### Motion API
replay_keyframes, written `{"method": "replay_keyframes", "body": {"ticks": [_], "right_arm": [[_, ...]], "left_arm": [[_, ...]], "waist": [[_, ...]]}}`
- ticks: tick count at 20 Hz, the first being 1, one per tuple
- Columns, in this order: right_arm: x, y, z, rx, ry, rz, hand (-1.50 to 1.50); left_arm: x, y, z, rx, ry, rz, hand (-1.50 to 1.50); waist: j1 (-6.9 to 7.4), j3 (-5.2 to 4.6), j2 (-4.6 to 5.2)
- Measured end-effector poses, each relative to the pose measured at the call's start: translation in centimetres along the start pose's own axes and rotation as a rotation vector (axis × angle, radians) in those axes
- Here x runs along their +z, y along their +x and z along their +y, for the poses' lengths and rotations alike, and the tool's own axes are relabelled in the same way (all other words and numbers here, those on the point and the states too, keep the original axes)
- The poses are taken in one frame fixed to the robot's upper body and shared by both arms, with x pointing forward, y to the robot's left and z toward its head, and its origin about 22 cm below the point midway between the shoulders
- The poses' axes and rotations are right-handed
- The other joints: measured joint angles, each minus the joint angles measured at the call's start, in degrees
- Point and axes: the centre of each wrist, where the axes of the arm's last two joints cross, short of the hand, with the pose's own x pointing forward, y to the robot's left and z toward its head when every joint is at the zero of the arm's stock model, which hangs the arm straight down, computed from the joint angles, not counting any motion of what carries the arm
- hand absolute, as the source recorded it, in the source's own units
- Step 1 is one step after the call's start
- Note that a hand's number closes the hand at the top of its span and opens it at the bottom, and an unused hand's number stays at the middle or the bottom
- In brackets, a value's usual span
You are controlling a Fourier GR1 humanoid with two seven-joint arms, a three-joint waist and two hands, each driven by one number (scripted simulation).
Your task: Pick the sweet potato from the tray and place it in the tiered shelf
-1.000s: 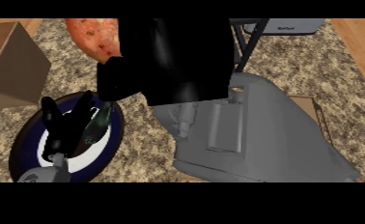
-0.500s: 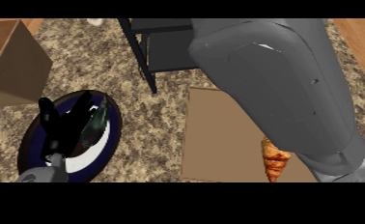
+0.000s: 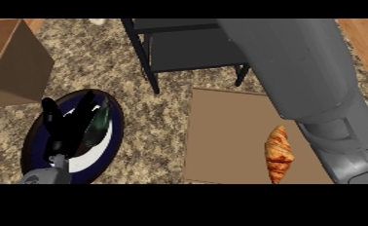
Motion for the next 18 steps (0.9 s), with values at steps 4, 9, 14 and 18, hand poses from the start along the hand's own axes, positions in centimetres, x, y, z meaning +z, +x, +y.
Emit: {"method": "replay_keyframes", "body": {"ticks": [4,9,14,18], "right_arm": [[-1.6,-1.0,1.2,0.021,-0.006,0.0,1.5],[-3.2,-2.5,2.4,0.033,-0.022,0.004,1.5],[-4.2,-3.6,3.1,0.027,-0.032,-0.013,1.5],[-4.6,-4.5,4.3,0.011,-0.025,-0.042,1.5]], "left_arm": [[-0.4,0.1,-0.1,-0.001,0.0,-0.003,0.0],[-0.1,0.1,0.1,-0.006,-0.005,-0.01,0.0],[-0.6,0.3,-0.1,-0.001,-0.004,-0.003,0.0],[-0.2,0.1,-0.1,0.0,-0.005,-0.011,0.0]], "waist": [[0.14,-0.01,0.1],[0.35,-0.01,0.13],[0.22,0.0,0.15],[0.39,0.01,0.17]]}}
